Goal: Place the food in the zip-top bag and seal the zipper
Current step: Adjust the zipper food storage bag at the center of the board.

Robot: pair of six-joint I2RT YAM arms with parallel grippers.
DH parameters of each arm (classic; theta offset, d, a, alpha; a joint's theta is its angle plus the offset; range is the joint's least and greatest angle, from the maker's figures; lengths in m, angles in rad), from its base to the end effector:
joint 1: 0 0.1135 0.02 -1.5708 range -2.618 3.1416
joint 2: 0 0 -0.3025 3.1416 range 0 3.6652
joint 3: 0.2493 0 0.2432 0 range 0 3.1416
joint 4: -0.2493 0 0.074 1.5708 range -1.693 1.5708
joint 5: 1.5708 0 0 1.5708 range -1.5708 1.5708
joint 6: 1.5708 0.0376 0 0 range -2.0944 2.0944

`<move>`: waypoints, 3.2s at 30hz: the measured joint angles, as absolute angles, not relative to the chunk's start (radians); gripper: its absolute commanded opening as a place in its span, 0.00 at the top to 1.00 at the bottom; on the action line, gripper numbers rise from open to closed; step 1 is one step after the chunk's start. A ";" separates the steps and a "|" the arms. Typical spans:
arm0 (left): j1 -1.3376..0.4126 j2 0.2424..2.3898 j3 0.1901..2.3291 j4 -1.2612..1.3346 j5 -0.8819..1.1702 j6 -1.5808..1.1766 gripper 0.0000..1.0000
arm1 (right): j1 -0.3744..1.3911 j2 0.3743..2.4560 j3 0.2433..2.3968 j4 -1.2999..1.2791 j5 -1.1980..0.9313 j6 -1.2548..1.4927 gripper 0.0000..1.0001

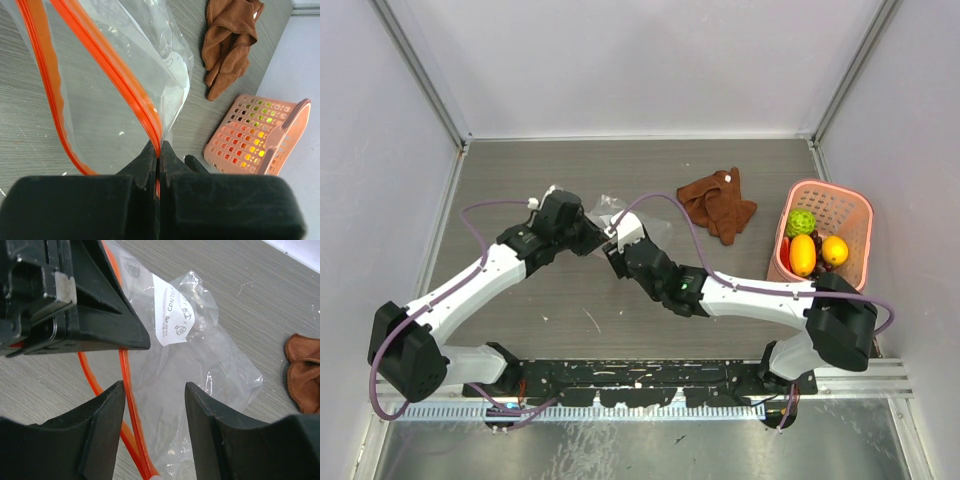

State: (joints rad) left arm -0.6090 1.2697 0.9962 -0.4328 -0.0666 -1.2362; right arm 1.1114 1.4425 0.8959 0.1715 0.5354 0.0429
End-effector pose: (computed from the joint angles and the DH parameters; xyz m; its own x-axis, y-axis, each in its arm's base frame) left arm 0.2133 -0.1457 0.3241 -0.6747 -0.6784 -0.2906 -0.3290 0.6290 -0.7044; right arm 0.1559 0.2718 0.3033 -0.1863 -0.2935 -0.9376 -0.5529 0.8202 -0.1468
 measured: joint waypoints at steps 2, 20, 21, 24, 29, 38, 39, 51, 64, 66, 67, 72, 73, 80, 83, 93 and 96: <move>-0.613 1.270 0.995 -0.432 -0.066 -1.246 1.00 | 1.113 1.448 0.896 0.189 0.553 0.035 0.52; -0.628 1.167 0.924 -0.412 -0.078 -1.298 0.60 | 1.131 1.480 0.865 0.238 0.644 0.071 0.99; -0.628 1.153 0.916 -0.412 -0.080 -1.298 0.56 | 1.131 1.480 0.865 0.238 0.647 0.080 0.99; -0.628 1.088 0.880 -0.410 -0.091 -1.302 0.45 | 1.131 1.473 0.856 0.239 0.654 0.118 0.99; -0.628 0.951 0.811 -0.421 -0.130 -1.321 0.33 | 1.131 1.450 0.834 0.240 0.658 0.168 0.99; -0.628 0.834 0.659 -0.431 -0.176 -1.373 0.31 | 1.131 1.446 0.813 0.279 0.649 0.221 0.99; -0.628 0.841 0.653 -0.430 -0.176 -1.377 0.31 | 1.131 1.446 0.813 0.282 0.646 0.224 0.99; -0.628 1.061 0.652 -0.276 -0.124 -1.409 0.48 | 1.131 1.436 0.812 0.296 0.614 0.244 0.99; -0.628 1.098 0.652 -0.181 -0.113 -1.423 0.99 | 1.131 1.436 0.809 0.315 0.590 0.254 0.99; -0.628 1.098 0.652 -0.181 -0.118 -1.420 1.00 | 1.131 1.436 0.809 0.315 0.586 0.254 0.99; -0.628 1.098 0.652 -0.181 -0.121 -1.416 1.00 | 1.131 1.436 0.809 0.315 0.584 0.254 0.99; -0.630 1.083 0.652 -0.208 -0.147 -1.365 1.00 | 1.131 1.436 0.809 0.312 0.582 0.254 0.80; -0.630 1.073 0.653 -0.224 -0.157 -1.344 1.00 | 1.131 1.435 0.809 0.309 0.582 0.255 0.75; -0.629 1.049 0.819 -0.420 -0.208 -1.148 1.00 | 1.131 1.425 0.843 0.251 0.587 0.257 0.53; -0.629 1.049 0.926 -0.494 -0.223 -1.049 1.00 | 1.131 1.425 0.902 0.203 0.597 0.258 0.47; -0.630 1.114 1.238 -0.776 -0.239 -0.756 1.00 | 1.118 1.444 1.164 0.077 0.669 0.284 0.36; -0.630 1.158 1.328 -0.853 -0.237 -0.665 1.00 | 1.103 1.485 1.237 0.049 0.660 0.292 0.33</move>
